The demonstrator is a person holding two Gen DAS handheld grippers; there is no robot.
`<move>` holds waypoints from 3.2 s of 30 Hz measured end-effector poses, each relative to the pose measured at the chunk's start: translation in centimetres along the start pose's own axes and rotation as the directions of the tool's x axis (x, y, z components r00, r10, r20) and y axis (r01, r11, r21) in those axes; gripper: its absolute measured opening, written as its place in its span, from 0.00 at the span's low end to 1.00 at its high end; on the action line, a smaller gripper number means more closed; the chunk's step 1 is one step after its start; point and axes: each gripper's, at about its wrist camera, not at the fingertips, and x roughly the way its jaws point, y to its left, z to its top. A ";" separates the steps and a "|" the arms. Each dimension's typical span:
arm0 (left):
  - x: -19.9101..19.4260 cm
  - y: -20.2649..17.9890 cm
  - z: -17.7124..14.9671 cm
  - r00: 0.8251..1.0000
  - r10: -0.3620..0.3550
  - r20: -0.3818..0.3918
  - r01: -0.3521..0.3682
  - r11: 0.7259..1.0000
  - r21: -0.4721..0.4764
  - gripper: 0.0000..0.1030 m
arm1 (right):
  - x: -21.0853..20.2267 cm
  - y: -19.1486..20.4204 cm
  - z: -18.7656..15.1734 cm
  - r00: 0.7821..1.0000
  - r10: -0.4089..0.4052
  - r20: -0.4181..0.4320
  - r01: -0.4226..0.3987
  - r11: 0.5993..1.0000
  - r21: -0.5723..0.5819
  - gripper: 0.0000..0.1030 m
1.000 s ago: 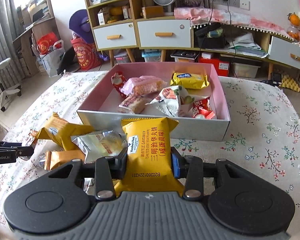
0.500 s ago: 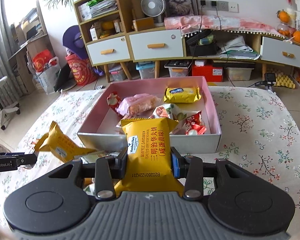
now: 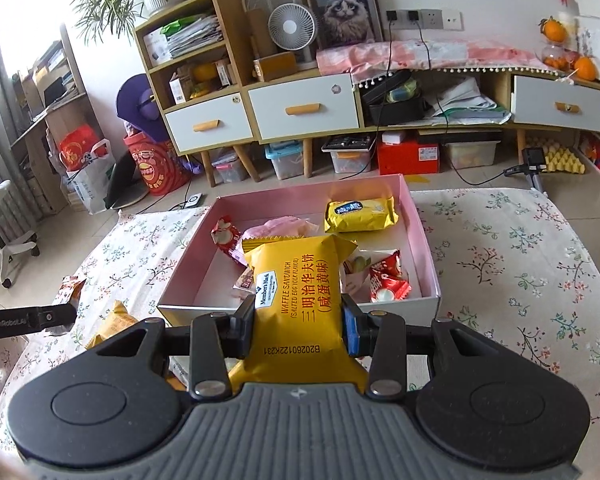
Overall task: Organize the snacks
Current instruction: 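Carry the orange packet and yellow sandwich pack into the pink box and release both, then move both tools back toward the remaining snacks on the table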
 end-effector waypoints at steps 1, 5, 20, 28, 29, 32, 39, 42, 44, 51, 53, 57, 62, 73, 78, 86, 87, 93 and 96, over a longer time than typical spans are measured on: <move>0.2 -0.2 0.1 1.000 -0.014 -0.003 0.014 1.000 -0.005 0.32 | 0.1 0.1 0.1 1.000 0.002 -0.002 -0.002 1.000 0.002 0.37; 0.8 -1.7 0.3 0.997 -0.075 -0.001 0.075 0.997 0.005 0.32 | 0.7 0.4 0.5 1.000 0.011 -0.003 -0.011 1.000 0.012 0.37; 5.4 -8.2 1.1 0.974 -0.222 -0.053 0.228 0.953 0.199 0.32 | 5.2 0.2 1.6 0.995 0.053 -0.090 -0.046 0.996 0.075 0.37; 8.4 -9.6 1.3 0.972 -0.213 -0.101 0.233 0.939 0.255 0.32 | 6.8 0.1 2.1 0.996 0.024 -0.088 -0.021 0.999 0.038 0.37; 8.7 -9.7 1.3 0.972 -0.211 -0.105 0.232 0.938 0.257 0.32 | 7.0 0.2 2.1 0.996 0.015 -0.088 -0.013 1.000 0.023 0.37; 9.6 -9.9 1.2 0.973 -0.200 -0.113 0.224 0.939 0.262 0.32 | 7.6 0.2 2.1 0.996 0.003 -0.093 -0.001 1.000 0.018 0.37; 10.3 -9.7 1.4 0.973 -0.209 -0.102 0.229 0.937 0.263 0.34 | 8.2 -0.3 2.2 0.996 -0.007 -0.092 0.010 0.999 0.035 0.37; 10.3 -9.8 1.3 0.973 -0.212 -0.095 0.230 0.934 0.272 0.38 | 8.3 -0.4 2.2 0.995 -0.008 -0.096 0.012 0.999 0.043 0.40; 10.2 -9.9 1.1 0.972 -0.216 -0.098 0.235 0.930 0.282 0.41 | 8.2 -0.4 2.3 0.996 -0.009 -0.092 0.014 0.999 0.046 0.43; 9.0 -10.1 1.0 0.971 -0.218 -0.095 0.237 0.926 0.296 0.56 | 7.4 -0.4 2.7 0.997 0.005 -0.074 -0.001 0.999 0.054 0.61; 8.5 -10.2 1.0 0.971 -0.222 -0.092 0.240 0.923 0.301 0.60 | 6.9 -0.3 2.8 0.997 0.009 -0.074 -0.005 0.999 0.054 0.63; 7.3 -10.3 0.9 0.971 -0.225 -0.082 0.240 0.923 0.300 0.66 | 6.1 -0.4 2.9 0.998 0.009 -0.066 -0.006 0.999 0.050 0.68; 5.6 -10.2 0.8 0.970 -0.228 -0.078 0.241 0.924 0.296 0.73 | 5.2 -0.4 3.0 0.998 0.001 -0.063 0.003 0.998 0.056 0.74; 1.8 -8.4 -0.5 0.976 -0.209 -0.068 0.219 0.929 0.299 0.89 | 2.3 -0.2 1.9 0.998 -0.028 -0.064 0.030 0.999 0.041 0.91; 0.8 -7.2 -1.6 0.978 -0.196 -0.075 0.209 0.937 0.281 0.92 | 1.4 -0.2 1.1 0.997 -0.036 -0.071 0.038 0.999 0.026 0.96; -0.4 -5.7 -3.6 0.980 -0.191 -0.063 0.201 0.932 0.302 0.95 | 0.3 0.1 -0.8 0.996 -0.034 -0.083 0.034 0.999 -0.003 1.00; -0.4 -5.6 -3.9 0.980 -0.190 -0.064 0.201 0.929 0.310 0.95 | 0.0 0.1 -1.2 0.996 -0.029 -0.079 0.029 1.000 -0.005 1.00; -0.5 -4.6 -5.4 0.975 -0.205 -0.089 0.223 0.907 0.356 0.95 | -0.5 0.5 -3.0 0.994 0.004 -0.113 -0.014 0.996 -0.092 1.00; -0.6 -4.0 -5.9 0.971 -0.224 -0.087 0.240 0.890 0.388 0.95 | -0.9 0.8 -3.6 0.993 0.029 -0.116 -0.046 0.989 -0.143 1.00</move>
